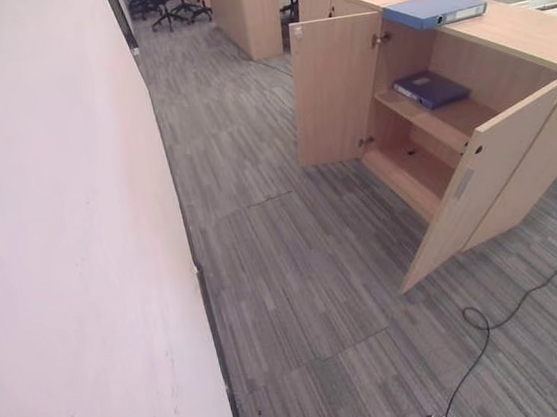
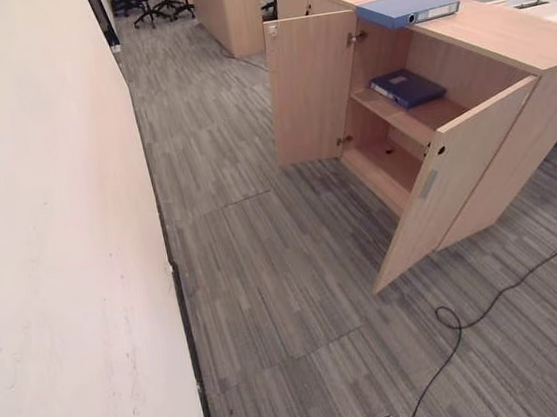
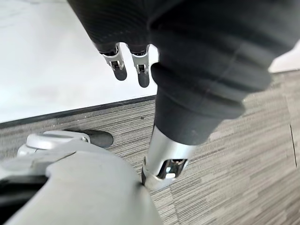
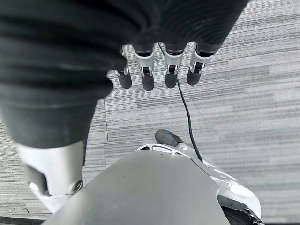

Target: Put the empty folder in the office cabinet

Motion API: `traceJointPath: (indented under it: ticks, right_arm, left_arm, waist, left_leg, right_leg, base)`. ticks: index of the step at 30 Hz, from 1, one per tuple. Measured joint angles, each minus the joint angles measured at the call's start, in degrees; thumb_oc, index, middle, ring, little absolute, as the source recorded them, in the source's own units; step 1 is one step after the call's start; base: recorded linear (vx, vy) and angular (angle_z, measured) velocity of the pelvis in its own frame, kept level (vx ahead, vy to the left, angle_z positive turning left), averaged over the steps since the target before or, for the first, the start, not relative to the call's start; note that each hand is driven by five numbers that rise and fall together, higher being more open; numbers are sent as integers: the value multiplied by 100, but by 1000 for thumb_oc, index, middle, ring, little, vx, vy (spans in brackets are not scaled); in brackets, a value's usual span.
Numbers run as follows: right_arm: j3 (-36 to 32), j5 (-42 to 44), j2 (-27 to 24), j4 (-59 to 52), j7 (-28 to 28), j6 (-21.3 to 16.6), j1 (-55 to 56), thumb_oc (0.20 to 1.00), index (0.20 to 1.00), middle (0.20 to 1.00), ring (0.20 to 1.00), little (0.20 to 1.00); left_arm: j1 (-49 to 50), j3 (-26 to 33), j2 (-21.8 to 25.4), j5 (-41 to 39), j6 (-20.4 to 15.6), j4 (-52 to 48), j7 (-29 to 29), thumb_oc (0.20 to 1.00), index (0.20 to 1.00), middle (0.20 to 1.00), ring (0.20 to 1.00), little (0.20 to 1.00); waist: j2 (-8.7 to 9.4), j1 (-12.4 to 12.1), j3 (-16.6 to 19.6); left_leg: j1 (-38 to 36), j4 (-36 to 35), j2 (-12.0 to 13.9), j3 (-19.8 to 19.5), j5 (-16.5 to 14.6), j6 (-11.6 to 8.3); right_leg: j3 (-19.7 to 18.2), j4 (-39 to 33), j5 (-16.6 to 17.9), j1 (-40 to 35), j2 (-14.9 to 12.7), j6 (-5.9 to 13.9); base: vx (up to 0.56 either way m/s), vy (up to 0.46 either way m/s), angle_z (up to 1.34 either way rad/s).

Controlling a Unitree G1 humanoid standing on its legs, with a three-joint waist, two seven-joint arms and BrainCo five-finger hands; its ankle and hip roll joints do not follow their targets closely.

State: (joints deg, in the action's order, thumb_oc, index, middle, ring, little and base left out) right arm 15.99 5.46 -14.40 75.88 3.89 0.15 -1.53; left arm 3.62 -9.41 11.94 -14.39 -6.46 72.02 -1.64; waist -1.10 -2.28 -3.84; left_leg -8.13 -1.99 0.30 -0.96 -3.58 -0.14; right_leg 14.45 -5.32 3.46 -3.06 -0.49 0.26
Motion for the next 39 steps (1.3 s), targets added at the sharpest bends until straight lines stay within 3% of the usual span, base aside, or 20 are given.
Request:
traceJointPath:
  ticks: [16, 20, 21, 22, 23, 24, 25, 26, 27, 28, 29, 31, 32, 35, 37, 39]
  right_arm:
    - [22, 7, -21, -109, 90, 43, -140, 1000, 1000, 1000, 1000, 1000]
    - [35, 18, -14, -106, 105, 32, -414, 1000, 1000, 1000, 1000, 1000]
    - [17, 21, -14, -84, 107, 31, -450, 1000, 1000, 1000, 1000, 1000]
    - [20, 22, 11, -101, 101, 36, -526, 1000, 1000, 1000, 1000, 1000]
    - [48, 22, 37, -88, 98, 54, -517, 1000, 1000, 1000, 1000, 1000]
    - [110, 22, 52, -90, 93, 53, -487, 1000, 1000, 1000, 1000, 1000]
    - [162, 22, 14, -40, 79, 22, -490, 1000, 1000, 1000, 1000, 1000]
    - [156, 20, -6, 153, 41, 68, -608, 1000, 1000, 1000, 1000, 1000]
    - [156, 21, -12, 164, 19, 73, -626, 1000, 1000, 1000, 1000, 1000]
    - [157, 21, 16, 170, 1, 60, -607, 1000, 1000, 1000, 1000, 1000]
    - [151, 21, 10, 159, -3, 47, -593, 1000, 1000, 1000, 1000, 1000]
    - [151, 17, -43, 250, -16, 57, -563, 1000, 1000, 1000, 1000, 1000]
    - [149, 11, -81, 308, -16, 56, -530, 1000, 1000, 1000, 1000, 1000]
    - [134, 6, -151, 335, -32, 52, -492, 1000, 1000, 1000, 1000, 1000]
    - [115, -2, -141, 351, -38, 18, -397, 1000, 1000, 1000, 1000, 1000]
    - [140, -21, -68, 339, -32, -16, -347, 1000, 1000, 1000, 1000, 1000]
  left_arm:
    - [-298, -204, 42, 465, 125, 157, 126, 1000, 1000, 1000, 1000, 1000]
    - [-577, -239, 177, 468, 115, 196, 148, 1000, 1000, 1000, 1000, 1000]
    - [-612, -179, 189, 466, 91, 211, 183, 1000, 1000, 1000, 1000, 1000]
    - [-700, -182, 284, 466, 5, 159, 237, 1000, 1000, 1000, 1000, 1000]
    - [-743, -189, 333, 471, 10, 151, 240, 1000, 1000, 1000, 1000, 1000]
    - [-627, -195, 355, 472, 29, 210, 235, 1000, 1000, 1000, 1000, 1000]
    - [-591, -186, 334, 468, 50, 254, 292, 1000, 1000, 1000, 1000, 1000]
    - [-604, -197, 342, 474, 3, 289, 355, 1000, 1000, 1000, 1000, 1000]
    - [-555, -187, 336, 474, 23, 244, 360, 1000, 1000, 1000, 1000, 1000]
    - [-466, -184, 349, 475, 47, 265, 344, 1000, 1000, 1000, 1000, 1000]
    - [-337, -185, 349, 472, 91, 323, 345, 1000, 1000, 1000, 1000, 1000]
    - [-331, -156, 239, 465, 141, 624, 343, 1000, 1000, 1000, 1000, 1000]
    - [-346, -163, 154, 464, 166, 726, 346, 1000, 1000, 1000, 1000, 1000]
    - [-312, -158, 58, 464, 166, 727, 347, 1000, 1000, 1000, 1000, 1000]
    - [-214, 128, -49, 467, 160, 843, 350, 1000, 1000, 1000, 1000, 1000]
    - [-128, 190, -66, 469, 188, 892, 350, 1000, 1000, 1000, 1000, 1000]
  waist:
    - [-27, 9, -71]
    - [191, -6, -439]
    - [220, -47, -494]
    - [355, -84, -639]
    - [411, -131, -656]
    - [460, -176, -644]
    - [487, -144, -689]
    - [391, -196, -739]
    - [366, -196, -794]
    - [404, -166, -770]
    - [461, -196, -759]
    - [394, -232, -768]
    - [276, -210, -772]
    - [65, -303, -777]
    - [-57, -399, -575]
    - [-24, -416, -429]
  left_leg:
    - [138, 92, 38, 62, -8, -20]
    - [736, 1080, 42, 164, -136, -250]
    - [1017, 1571, 54, 221, -171, -301]
    - [1700, 2873, 43, 256, -185, -425]
    - [1793, 3137, 64, 264, -148, -497]
    - [1801, 3228, 70, 282, 57, -513]
    - [2170, 3776, 97, 224, 412, -595]
    - [2688, 4393, 271, 241, 537, -631]
    - [2687, 4280, 297, 210, 445, -595]
    - [2563, 3601, 292, 222, 365, -548]
    - [2409, 2377, 237, 368, 434, -571]
    - [2014, 196, 194, 322, 732, -731]
    - [2081, -388, 232, 303, 951, -794]
    - [2287, -380, 466, 314, 1144, -1056]
    - [2244, -254, 583, 363, 1150, -1066]
    - [2161, -33, 584, 410, 1149, -1064]
  right_leg:
    - [-29, 4, -19, 119, 29, -26]
    - [-66, 108, -45, 311, 21, -145]
    - [46, 294, -93, 343, 53, -221]
    - [90, 814, -317, 639, -145, -426]
    - [55, 821, -346, 592, -161, -445]
    - [48, 768, -356, 525, -158, -449]
    - [61, 616, -407, 427, -87, -410]
    - [206, 1226, -764, 519, -99, -563]
    - [192, 1242, -737, 494, -20, -458]
    - [132, 1045, -745, 432, 10, -343]
    - [85, 816, -746, 397, 4, -376]
    - [38, 368, -740, 190, 39, -374]
    - [22, 16, -723, 1, 117, -390]
    - [-92, -14, -683, -96, 247, -461]
    - [-182, -15, -636, -101, 264, -529]
    - [-274, -15, -630, -100, 179, -539]
  base:
    - [9, -44, -1]
    - [-53, -178, -4]
    - [-4, -189, -5]
    - [13, -112, -8]
    - [75, -142, -17]
    - [78, -73, -9]
    - [211, 20, -5]
    - [152, 52, -1]
    - [238, 91, -7]
    - [283, 124, -17]
    - [281, 124, -18]
    - [273, 100, -9]
    - [256, 82, 7]
    - [264, 88, -9]
    - [320, 128, -43]
    - [206, 120, -55]
